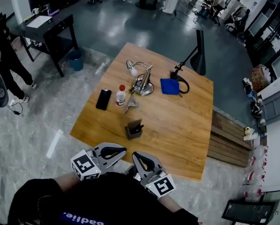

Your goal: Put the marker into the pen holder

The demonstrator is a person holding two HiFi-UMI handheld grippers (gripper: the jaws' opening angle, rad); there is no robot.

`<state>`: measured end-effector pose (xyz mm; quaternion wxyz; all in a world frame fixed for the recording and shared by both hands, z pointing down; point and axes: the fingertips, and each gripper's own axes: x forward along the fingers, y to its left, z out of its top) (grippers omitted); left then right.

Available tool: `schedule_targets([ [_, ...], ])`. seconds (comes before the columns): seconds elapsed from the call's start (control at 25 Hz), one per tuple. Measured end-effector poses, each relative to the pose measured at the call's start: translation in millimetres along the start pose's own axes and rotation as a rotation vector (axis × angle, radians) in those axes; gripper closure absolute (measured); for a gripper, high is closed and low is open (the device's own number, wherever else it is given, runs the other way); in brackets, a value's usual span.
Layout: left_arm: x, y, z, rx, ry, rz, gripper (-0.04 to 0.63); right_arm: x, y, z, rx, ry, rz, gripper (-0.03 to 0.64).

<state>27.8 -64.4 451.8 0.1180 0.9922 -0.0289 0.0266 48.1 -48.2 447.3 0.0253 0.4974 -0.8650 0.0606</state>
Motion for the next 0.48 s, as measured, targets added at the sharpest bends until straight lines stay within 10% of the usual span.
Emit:
schedule_targets([
  [0.48,2.2,-0.2,0.4,-0.018,-0.007,0.02,0.586,-2.7,-1.9,-5.7,0.003,0.002,0.006,0.612],
])
